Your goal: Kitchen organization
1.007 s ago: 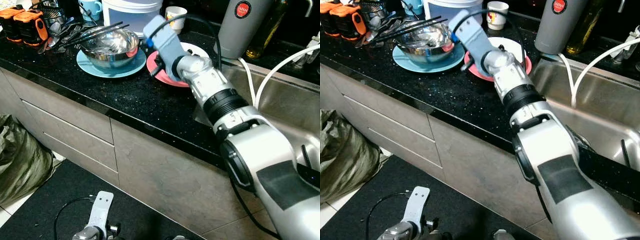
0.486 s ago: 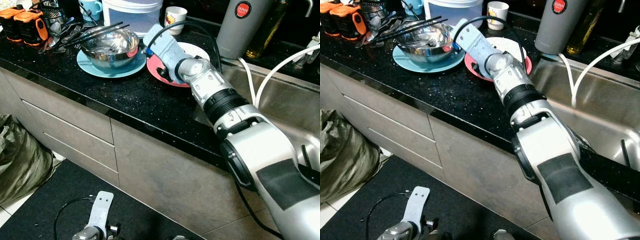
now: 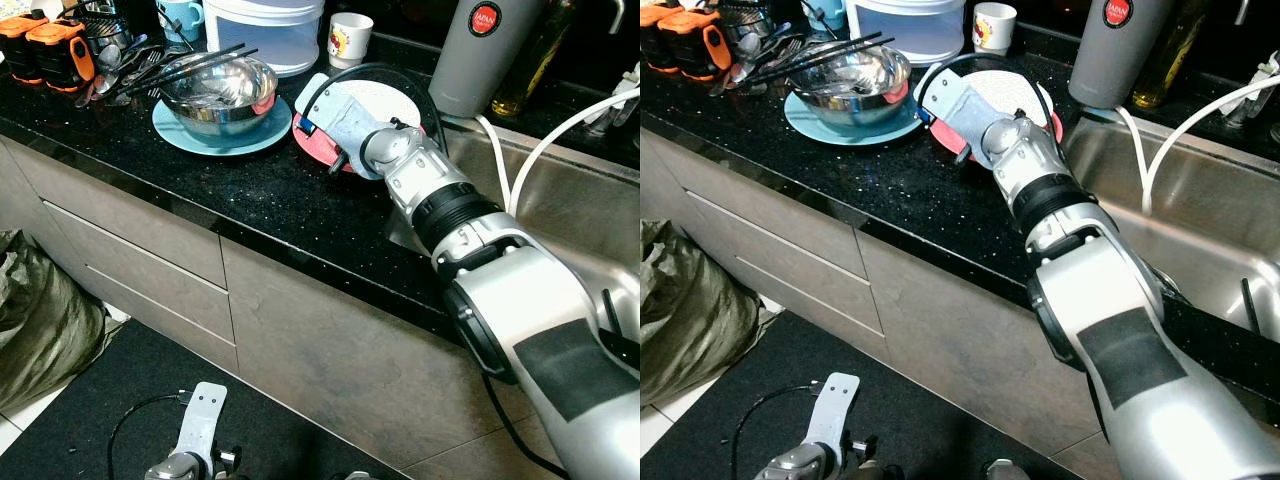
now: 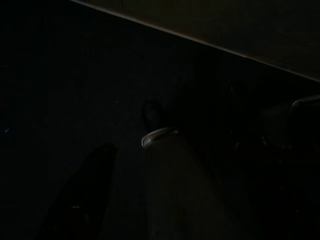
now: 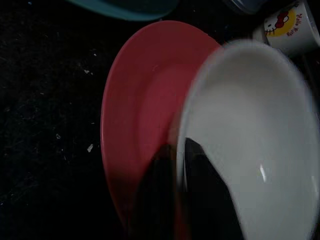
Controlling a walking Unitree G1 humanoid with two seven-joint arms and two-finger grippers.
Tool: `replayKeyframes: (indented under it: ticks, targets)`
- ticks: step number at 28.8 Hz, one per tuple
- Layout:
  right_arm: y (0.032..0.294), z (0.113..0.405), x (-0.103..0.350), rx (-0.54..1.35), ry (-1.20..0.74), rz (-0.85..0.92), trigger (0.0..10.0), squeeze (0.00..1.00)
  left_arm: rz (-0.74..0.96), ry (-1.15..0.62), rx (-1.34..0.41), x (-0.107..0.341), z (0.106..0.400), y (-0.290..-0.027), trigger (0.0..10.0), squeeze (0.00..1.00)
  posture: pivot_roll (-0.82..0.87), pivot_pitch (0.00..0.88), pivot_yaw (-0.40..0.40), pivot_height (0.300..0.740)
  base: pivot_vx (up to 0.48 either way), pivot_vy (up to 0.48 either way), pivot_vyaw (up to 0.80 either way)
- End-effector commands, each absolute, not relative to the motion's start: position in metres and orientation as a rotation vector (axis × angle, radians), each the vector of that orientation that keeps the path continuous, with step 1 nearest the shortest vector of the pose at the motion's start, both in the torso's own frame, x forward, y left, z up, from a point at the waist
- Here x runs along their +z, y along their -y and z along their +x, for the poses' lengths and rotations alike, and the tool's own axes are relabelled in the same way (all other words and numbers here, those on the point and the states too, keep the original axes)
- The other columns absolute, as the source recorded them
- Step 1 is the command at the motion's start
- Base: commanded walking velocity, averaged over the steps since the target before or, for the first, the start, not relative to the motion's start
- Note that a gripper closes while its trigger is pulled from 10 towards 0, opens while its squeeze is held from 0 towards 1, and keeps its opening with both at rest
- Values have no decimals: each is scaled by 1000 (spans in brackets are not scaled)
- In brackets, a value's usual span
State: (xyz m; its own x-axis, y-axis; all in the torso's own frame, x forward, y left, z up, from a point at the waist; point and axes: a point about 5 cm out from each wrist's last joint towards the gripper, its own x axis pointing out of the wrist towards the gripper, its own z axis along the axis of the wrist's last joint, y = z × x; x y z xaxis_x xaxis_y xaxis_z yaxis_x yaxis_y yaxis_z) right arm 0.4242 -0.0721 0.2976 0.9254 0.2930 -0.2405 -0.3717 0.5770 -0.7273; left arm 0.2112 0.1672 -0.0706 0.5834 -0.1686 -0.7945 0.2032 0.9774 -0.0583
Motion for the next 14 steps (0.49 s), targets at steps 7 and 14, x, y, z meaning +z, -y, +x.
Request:
replayKeyframes:
  ticks: [7, 14]
  targets:
    - [76, 425, 307, 377, -51, -891, 0, 0, 35, -945, -216, -74, 205, -167, 10000, 0, 13, 149, -60, 740, 0, 0, 0]
    - [46, 405, 362, 684, 307, -286, 0, 0, 35, -944, -215, -74, 205, -166, 10000, 0, 15, 147, -56, 740, 0, 0, 0]
